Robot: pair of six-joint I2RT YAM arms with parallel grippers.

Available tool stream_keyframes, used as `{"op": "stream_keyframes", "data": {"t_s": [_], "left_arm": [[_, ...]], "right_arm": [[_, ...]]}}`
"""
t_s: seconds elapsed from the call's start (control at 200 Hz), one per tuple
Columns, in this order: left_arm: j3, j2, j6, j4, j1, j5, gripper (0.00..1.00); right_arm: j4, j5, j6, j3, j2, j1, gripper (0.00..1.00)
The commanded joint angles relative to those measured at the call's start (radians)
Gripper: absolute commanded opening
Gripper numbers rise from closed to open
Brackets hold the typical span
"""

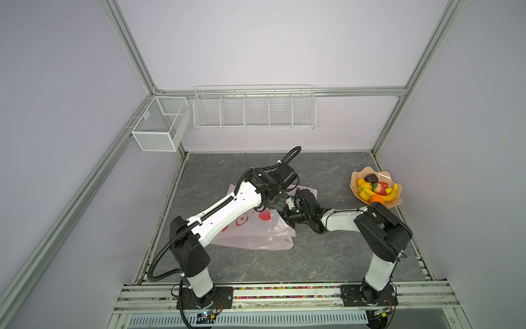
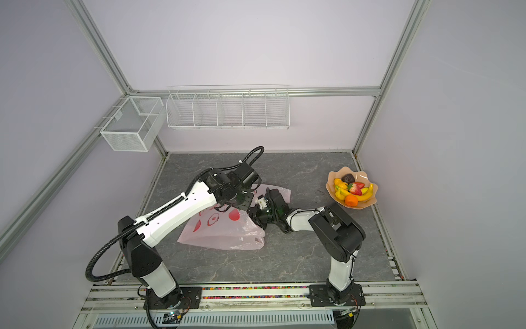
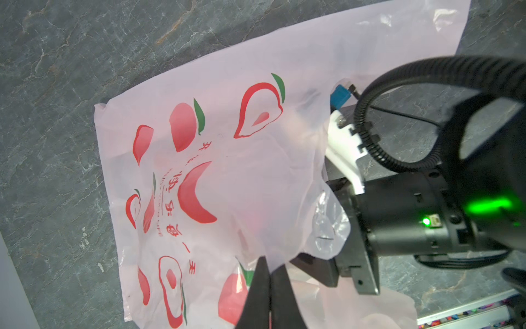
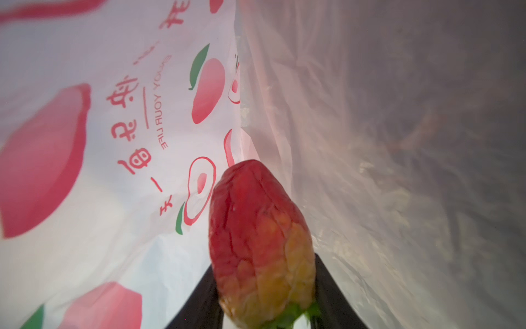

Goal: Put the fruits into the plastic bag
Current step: 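Carry the strawberry with the right gripper into the bag's open mouth, then lower the strawberry into the bag and open the right gripper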

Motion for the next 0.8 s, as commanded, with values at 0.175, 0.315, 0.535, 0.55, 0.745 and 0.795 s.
{"op": "stream_keyframes", "data": {"t_s": [0.175,0.315,0.535,0.55,0.745,0.795], "left_arm": [[0.028,0.017,-0.027,0.009,-0.019,0.002,0.00],[0.022,0.014,-0.031,0.013,-0.020,0.003,0.00],[0.002,0.005,-0.039,0.026,-0.022,0.003,0.00],[0.002,0.004,-0.039,0.027,-0.022,0.002,0.00],[-0.023,-0.010,-0.045,0.034,-0.022,-0.007,0.00],[-0.031,-0.014,-0.047,0.037,-0.022,-0.007,0.00]], "right_arm": [[0.018,0.028,0.064,0.120,0.116,0.060,0.20],[0.019,0.041,0.089,0.153,0.160,0.078,0.24],[-0.055,0.048,0.086,0.192,0.194,0.087,0.37],[-0.057,0.049,0.085,0.193,0.194,0.087,0.38],[-0.138,0.057,0.046,0.203,0.172,0.087,0.65],[-0.151,0.061,0.039,0.199,0.164,0.087,0.70]]}}
